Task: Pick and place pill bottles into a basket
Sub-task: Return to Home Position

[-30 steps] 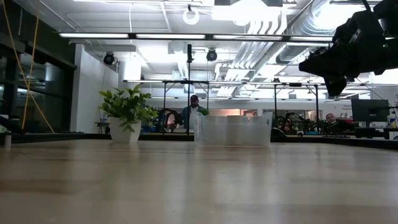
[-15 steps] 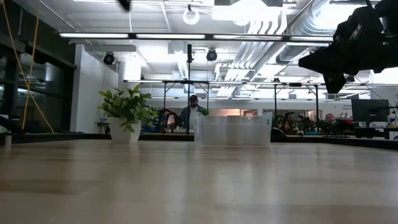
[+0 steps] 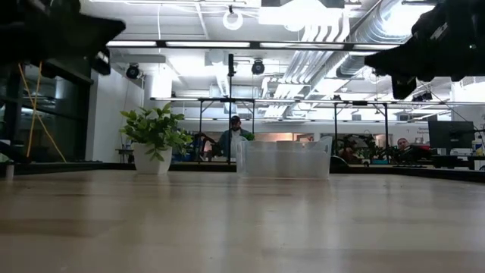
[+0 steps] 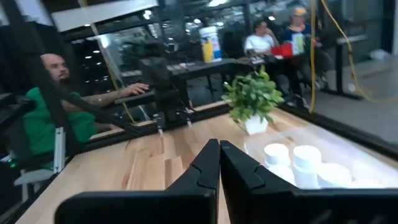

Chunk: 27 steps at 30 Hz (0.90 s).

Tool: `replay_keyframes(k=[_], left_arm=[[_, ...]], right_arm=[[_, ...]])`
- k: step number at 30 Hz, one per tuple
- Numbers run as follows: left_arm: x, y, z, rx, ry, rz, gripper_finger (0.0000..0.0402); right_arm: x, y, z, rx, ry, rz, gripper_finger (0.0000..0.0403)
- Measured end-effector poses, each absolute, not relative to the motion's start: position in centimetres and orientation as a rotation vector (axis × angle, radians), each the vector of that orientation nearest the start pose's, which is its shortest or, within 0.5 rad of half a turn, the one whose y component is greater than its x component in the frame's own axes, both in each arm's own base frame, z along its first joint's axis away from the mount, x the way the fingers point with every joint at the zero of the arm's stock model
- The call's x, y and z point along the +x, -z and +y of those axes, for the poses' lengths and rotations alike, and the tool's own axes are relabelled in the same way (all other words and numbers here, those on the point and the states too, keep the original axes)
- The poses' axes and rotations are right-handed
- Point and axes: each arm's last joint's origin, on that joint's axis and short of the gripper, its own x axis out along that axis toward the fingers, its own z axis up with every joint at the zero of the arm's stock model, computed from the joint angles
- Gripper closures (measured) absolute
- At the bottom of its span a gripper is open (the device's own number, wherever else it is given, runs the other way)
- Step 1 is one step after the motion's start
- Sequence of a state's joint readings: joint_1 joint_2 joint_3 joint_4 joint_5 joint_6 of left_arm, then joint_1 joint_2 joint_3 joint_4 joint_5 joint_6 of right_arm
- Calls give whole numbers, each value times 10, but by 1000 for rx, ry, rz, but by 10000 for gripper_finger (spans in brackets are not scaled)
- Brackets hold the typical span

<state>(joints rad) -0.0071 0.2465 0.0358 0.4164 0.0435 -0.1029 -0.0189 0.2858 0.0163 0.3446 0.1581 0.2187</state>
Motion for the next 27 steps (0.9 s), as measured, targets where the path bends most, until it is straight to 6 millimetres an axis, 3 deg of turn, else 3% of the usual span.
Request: replay_keyframes(k=[11,27], left_arm=[[101,-177,-1,-139,37,-92,379],[101,-172,-1,-163,38,-46,373]], right_arm=[[115,-176,-4,155,73,-78,402],[115,-180,-3,98,54,-117,402]])
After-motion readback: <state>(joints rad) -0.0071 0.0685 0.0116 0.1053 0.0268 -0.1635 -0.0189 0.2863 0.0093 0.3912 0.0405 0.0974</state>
